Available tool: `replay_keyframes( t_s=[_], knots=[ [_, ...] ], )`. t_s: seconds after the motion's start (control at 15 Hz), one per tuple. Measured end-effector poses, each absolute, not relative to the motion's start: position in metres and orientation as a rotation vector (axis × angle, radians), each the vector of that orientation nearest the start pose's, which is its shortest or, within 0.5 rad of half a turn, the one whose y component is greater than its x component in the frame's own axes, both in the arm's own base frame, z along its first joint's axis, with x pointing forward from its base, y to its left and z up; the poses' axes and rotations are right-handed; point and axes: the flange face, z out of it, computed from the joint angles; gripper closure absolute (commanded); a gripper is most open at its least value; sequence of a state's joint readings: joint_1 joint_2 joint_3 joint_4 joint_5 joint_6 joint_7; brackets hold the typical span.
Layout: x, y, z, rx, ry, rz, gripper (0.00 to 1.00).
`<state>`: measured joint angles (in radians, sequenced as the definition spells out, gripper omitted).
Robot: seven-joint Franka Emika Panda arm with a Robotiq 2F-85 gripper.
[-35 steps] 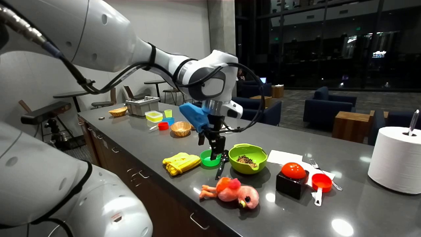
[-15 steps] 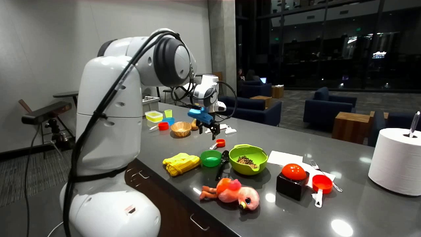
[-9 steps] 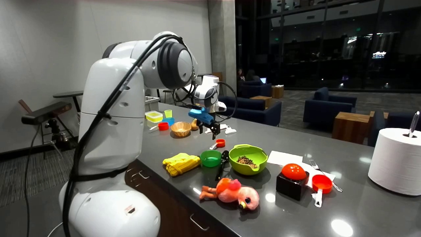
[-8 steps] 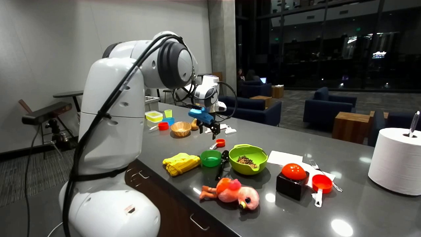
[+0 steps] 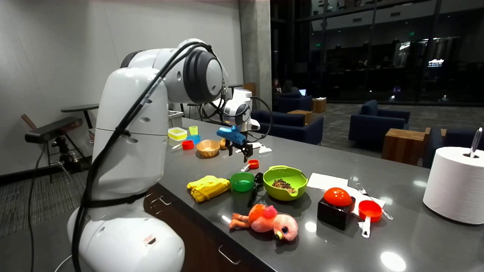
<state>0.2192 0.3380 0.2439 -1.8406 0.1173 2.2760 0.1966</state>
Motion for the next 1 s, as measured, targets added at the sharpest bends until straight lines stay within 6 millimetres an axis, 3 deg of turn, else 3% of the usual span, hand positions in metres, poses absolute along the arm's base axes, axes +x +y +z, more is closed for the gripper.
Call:
replay_keyframes(
  t_s=[0.47, 0.67, 1.0],
  knots=[
    [0.592, 0.332, 0.338, -2.91, -0.456, 0.041, 0.0],
    [0.616, 0.349, 0.319, -2.925, -0.497, 0.07, 0.0],
    [0.657, 0.358, 0.29, -2.96, -0.512, 0.1, 0.0]
  ],
)
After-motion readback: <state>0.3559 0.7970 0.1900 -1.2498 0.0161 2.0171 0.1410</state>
